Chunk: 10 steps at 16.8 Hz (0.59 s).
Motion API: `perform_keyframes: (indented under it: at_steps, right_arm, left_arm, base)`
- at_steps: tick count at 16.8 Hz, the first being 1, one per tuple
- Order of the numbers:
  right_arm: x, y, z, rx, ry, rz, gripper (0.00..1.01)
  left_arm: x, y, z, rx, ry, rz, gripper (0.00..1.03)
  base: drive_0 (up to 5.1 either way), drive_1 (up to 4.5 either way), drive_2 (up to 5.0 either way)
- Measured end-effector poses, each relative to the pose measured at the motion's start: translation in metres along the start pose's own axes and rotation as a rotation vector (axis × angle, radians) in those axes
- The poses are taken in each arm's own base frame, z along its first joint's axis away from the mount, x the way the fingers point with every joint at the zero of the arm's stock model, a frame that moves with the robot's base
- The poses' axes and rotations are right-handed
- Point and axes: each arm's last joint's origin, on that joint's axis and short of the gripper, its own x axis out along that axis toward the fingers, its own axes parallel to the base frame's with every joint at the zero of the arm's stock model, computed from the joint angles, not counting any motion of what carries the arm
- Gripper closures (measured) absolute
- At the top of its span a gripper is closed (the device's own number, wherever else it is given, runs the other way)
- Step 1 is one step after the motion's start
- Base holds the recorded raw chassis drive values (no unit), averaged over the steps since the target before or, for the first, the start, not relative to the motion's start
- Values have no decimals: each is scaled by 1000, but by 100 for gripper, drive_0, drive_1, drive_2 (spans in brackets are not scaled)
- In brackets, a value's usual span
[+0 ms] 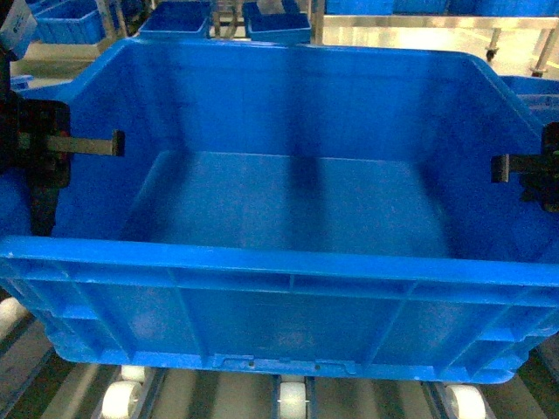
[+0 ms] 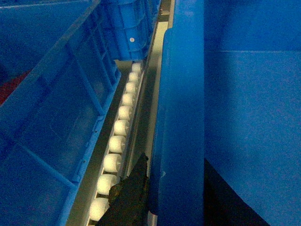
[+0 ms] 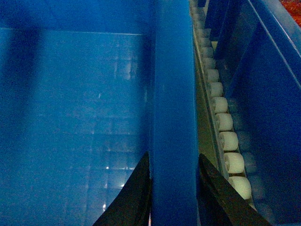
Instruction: Place box next to blue box on left shelf
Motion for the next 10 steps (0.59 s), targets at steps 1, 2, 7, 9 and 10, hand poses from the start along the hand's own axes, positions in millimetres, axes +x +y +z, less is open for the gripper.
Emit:
perform_keyframes:
  at_steps: [1,2,7,9,10]
  right_arm:
    - [0,-1,0,-2,1,-5,80]
    - [0,-2,0,-5,2,-9,80]
    - [1,-2,-4,-35,23,-21,80]
    - [1,-2,-4,-35,31,-10,80]
    - [1,-1,-4,-47,27,-3,67]
  left_arm:
    - [0,-1,0,-4,7,-3,83]
    - [0,-2,-2,-8,20,-10,83]
    - [5,-5,-11,-24,119,-32,83]
    - [6,-5,-10,-25,113,-27,83]
    - [7,-6,-10,-33,85,-19,71]
  base:
    - [0,0,0]
    - [0,0,0]
    - [0,0,0]
    - [0,0,0]
    - [0,0,0]
